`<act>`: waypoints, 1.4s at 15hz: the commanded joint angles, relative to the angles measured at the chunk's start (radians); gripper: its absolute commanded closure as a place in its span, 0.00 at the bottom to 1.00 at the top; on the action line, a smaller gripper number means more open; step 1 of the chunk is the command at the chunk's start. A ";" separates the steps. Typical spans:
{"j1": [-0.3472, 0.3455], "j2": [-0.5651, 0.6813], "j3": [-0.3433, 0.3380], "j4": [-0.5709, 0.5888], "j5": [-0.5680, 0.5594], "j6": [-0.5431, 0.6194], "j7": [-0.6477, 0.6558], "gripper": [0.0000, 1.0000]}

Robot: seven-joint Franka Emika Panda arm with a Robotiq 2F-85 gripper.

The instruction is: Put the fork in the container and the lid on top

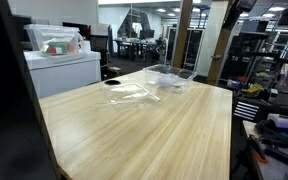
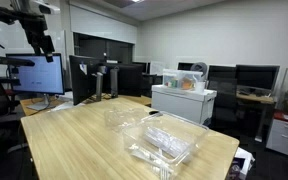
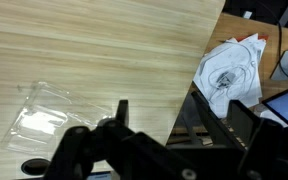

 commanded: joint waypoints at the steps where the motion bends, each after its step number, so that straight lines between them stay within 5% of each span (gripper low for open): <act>1: -0.016 0.001 0.012 0.002 0.012 -0.004 -0.011 0.00; 21: -0.013 0.026 -0.010 0.007 0.012 0.017 -0.046 0.00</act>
